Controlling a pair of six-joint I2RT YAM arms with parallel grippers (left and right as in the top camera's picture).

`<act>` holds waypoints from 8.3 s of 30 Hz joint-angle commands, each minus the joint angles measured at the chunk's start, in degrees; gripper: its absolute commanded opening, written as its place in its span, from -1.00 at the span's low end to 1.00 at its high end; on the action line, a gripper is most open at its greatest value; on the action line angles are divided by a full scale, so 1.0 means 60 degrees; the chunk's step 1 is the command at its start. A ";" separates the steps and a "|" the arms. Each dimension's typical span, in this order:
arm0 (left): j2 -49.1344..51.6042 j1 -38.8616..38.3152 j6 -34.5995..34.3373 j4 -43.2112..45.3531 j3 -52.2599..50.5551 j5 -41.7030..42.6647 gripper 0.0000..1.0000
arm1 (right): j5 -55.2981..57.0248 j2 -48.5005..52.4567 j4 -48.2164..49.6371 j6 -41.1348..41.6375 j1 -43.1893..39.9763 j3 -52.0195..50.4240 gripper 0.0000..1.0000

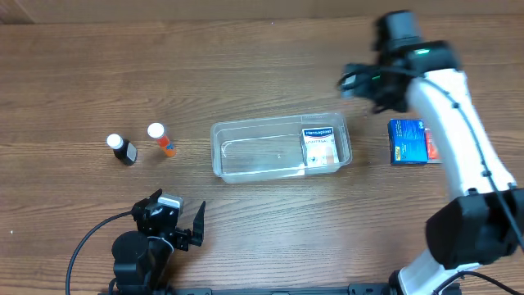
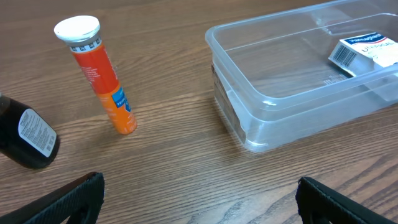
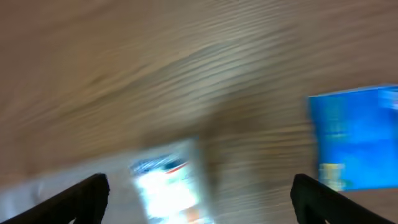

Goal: Pack container
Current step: 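Move the right gripper back and grasp the blue lozenge box, then carry the blue box into the container beside the Hansaplast box, then open the right gripper and lift it out of the container, then move the right gripper to the red Panadol box and grasp it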

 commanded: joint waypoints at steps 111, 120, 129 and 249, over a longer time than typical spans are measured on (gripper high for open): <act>-0.0084 0.0076 0.0186 -0.0051 -0.0004 0.0113 1.00 | 0.0273 0.1752 0.1169 0.0554 0.5155 -0.1683 0.43; -0.0084 0.0076 0.0186 -0.0051 -0.0004 0.0113 1.00 | 0.0820 0.1745 0.0943 0.0554 0.5155 -0.1679 0.54; -0.0084 0.0076 0.0186 -0.0051 -0.0004 0.0113 1.00 | 0.0954 0.1570 0.0929 0.0514 0.5155 -0.1596 0.66; -0.0084 0.0076 0.0186 -0.0051 -0.0004 0.0113 1.00 | 0.0896 0.1133 0.1308 -0.5501 -0.4503 -0.2390 1.00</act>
